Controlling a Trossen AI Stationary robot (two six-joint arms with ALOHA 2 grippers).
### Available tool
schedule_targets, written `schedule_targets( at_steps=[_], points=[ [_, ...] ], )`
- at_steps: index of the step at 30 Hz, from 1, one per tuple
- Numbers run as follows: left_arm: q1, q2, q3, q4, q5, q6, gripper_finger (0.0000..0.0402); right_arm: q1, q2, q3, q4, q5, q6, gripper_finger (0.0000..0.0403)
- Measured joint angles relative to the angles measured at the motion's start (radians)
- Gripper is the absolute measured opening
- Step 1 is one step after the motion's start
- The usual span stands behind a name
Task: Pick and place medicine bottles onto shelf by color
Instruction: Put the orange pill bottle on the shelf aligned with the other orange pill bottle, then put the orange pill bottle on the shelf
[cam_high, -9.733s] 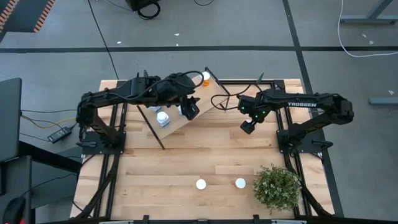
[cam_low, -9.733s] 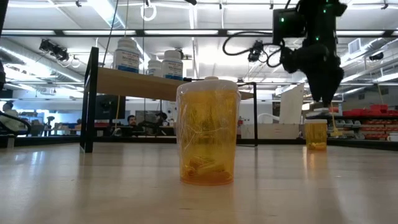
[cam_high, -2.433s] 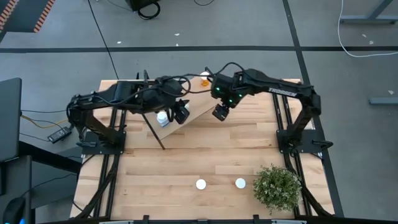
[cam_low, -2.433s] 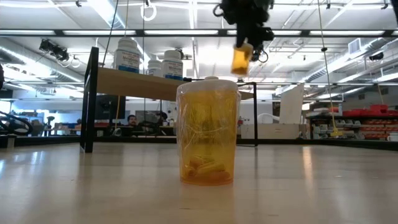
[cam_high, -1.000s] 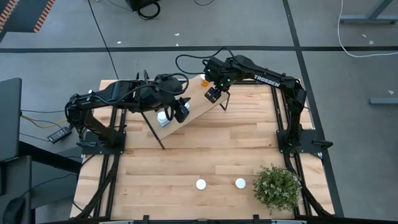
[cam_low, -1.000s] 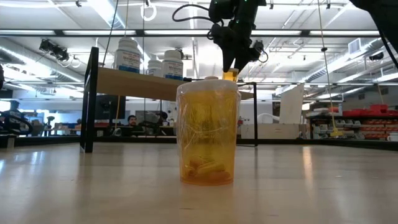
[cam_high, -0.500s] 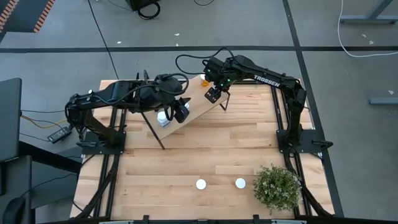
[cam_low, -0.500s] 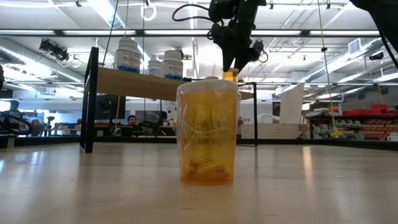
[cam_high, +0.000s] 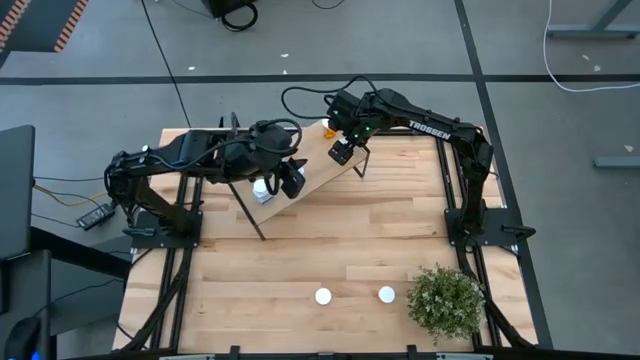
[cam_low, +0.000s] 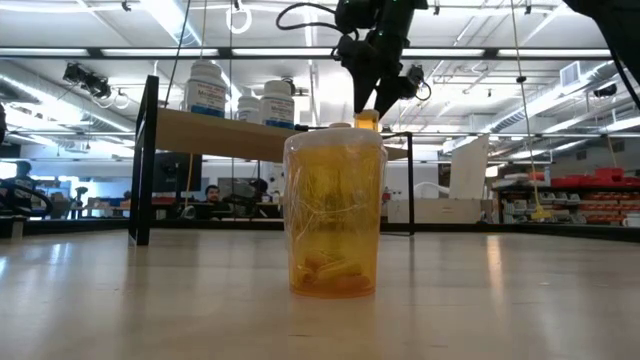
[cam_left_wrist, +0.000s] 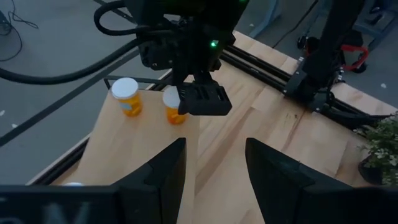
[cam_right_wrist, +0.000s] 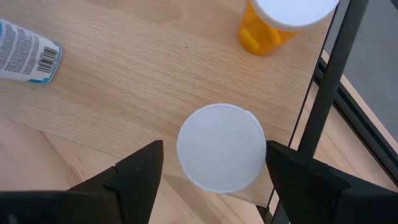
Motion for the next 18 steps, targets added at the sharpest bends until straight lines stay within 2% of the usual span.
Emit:
schedule_targets(
  at_steps=[5, 11, 16, 18],
  points=[
    [-0.011, 0.000, 0.000, -0.021, 0.038, 0.001, 0.0172, 0.000, -0.034, 0.014, 0.001, 0.000, -0.004, 0.0288],
    [-0.015, 0.006, -0.001, -0.049, 0.241, 0.026, 0.0172, 0.019, -0.129, 0.022, -0.082, -0.046, 0.005, 0.0288],
    [-0.053, 0.029, -0.001, -0.051, 0.428, 0.131, 0.0172, 0.095, -0.246, 0.015, -0.156, -0.073, -0.024, 0.0288],
    [-0.085, 0.050, -0.001, -0.046, 0.470, 0.160, 0.0172, 0.136, -0.295, 0.015, -0.168, -0.084, -0.030, 0.0288]
  ],
)
